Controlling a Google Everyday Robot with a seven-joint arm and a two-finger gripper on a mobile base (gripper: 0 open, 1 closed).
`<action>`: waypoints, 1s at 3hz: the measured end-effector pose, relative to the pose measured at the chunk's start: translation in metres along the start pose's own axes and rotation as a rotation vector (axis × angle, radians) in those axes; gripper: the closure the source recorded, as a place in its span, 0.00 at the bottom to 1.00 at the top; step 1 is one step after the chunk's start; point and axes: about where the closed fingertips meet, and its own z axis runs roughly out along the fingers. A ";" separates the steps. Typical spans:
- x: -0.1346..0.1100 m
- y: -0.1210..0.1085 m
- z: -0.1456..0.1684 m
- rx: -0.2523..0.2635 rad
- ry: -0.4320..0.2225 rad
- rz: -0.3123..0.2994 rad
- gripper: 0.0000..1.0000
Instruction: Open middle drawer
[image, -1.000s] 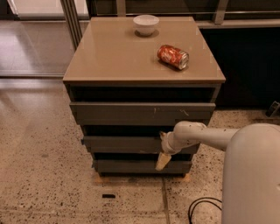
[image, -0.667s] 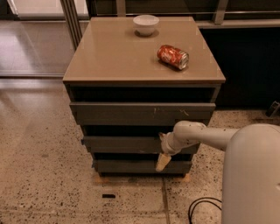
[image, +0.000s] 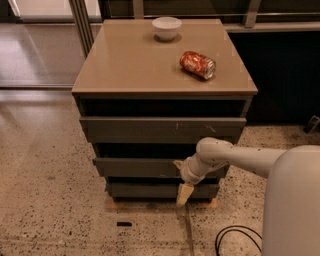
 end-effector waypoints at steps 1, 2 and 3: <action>0.000 0.000 0.000 0.001 -0.001 -0.001 0.00; -0.003 -0.011 -0.012 0.036 -0.018 -0.005 0.00; -0.001 -0.019 -0.008 0.039 -0.022 0.002 0.00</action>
Offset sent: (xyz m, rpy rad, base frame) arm 0.0245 -0.0097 0.0323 0.0391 -0.0850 -0.0303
